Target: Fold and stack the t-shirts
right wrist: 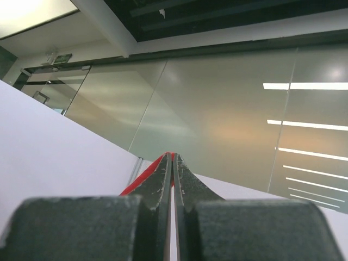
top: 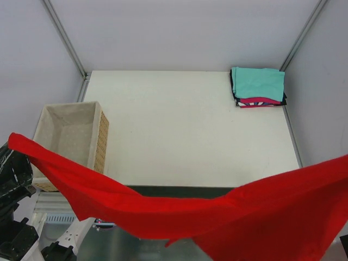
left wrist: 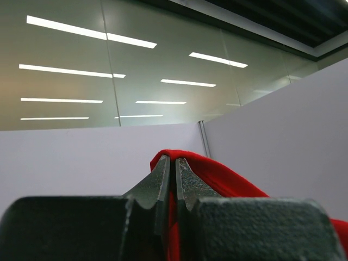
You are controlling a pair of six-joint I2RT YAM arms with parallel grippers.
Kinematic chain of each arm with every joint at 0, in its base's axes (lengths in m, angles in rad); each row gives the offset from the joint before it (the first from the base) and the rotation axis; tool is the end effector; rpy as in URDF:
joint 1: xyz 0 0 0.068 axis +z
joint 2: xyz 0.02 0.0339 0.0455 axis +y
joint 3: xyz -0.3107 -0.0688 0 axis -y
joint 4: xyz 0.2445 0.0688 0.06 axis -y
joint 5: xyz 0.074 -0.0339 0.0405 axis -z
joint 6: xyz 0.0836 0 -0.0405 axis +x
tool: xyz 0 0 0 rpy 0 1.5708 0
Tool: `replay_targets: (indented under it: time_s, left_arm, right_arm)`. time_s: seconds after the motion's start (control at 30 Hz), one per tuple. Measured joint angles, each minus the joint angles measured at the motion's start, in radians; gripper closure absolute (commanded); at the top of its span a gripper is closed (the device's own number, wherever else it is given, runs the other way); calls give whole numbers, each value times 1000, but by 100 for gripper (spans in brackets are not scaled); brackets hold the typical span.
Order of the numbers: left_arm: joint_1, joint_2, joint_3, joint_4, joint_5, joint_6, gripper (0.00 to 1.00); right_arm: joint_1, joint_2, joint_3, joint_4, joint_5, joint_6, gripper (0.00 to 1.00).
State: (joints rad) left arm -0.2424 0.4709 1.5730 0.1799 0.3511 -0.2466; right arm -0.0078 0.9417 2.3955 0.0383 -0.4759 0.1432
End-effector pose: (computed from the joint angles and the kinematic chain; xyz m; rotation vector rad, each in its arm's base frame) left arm -0.1589 0.0097 0.6459 0.3522 0.2900 -0.5313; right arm -0.1819 0.0397 0.7624 -0.4689 0.1130 0.1515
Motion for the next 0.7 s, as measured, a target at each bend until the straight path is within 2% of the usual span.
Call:
replay_targets:
  time_s: [0.17, 0.37, 0.47, 0.53, 0.6, 0.67, 0.7]
  left_arm:
    - [0, 0, -28, 6, 13, 0, 100]
    - [0, 3, -159, 10, 1, 1, 100]
    - [0, 27, -186, 1, -5, 0, 100]
    - [0, 47, -185, 3, -3, 6, 100]
    - [-1, 72, -174, 6, -81, 46, 100]
    - [-8, 145, -64, -55, -144, 76, 100]
    - [-11, 186, -9, -59, -126, 76, 100]
  right_arm:
    - [-9, 13, -34, -5, 0, 2, 99]
    - [-10, 25, -148, -11, -3, -2, 99]
    - [-10, 76, -145, -31, -8, -2, 100]
    - [-11, 116, -137, -30, -24, 2, 99]
    - [-12, 133, -154, -32, -23, 3, 99]
    - [-14, 197, -57, -77, -3, -14, 99]
    - [-14, 227, -2, -94, 0, -18, 99]
